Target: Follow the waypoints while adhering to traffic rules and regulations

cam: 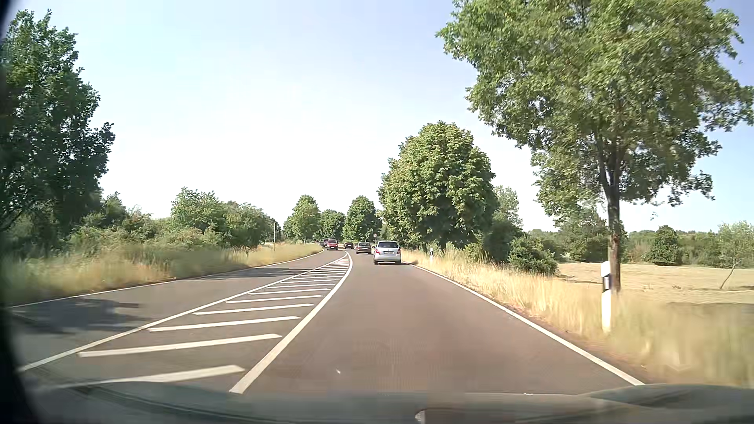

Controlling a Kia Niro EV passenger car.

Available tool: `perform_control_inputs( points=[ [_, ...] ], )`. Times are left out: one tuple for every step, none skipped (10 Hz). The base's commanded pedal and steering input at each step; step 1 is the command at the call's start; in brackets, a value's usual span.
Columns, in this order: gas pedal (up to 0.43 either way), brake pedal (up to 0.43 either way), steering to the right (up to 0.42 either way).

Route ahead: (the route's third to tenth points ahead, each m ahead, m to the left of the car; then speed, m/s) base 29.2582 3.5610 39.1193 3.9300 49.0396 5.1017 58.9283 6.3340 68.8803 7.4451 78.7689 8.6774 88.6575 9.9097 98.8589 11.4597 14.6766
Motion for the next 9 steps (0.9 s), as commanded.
perform_control_inputs(
  points=[
    [0.118,0.018,-0.004],
    [0.118,0.018,-0.007],
    [0.118,0.018,-0.009],
    [0.118,0.018,-0.009],
    [0.118,0.018,-0.009],
    [0.118,0.018,-0.009],
    [0.118,0.018,-0.009],
    [0.118,0.018,-0.009],
    [0.118,0.018,-0.009]
  ],
)
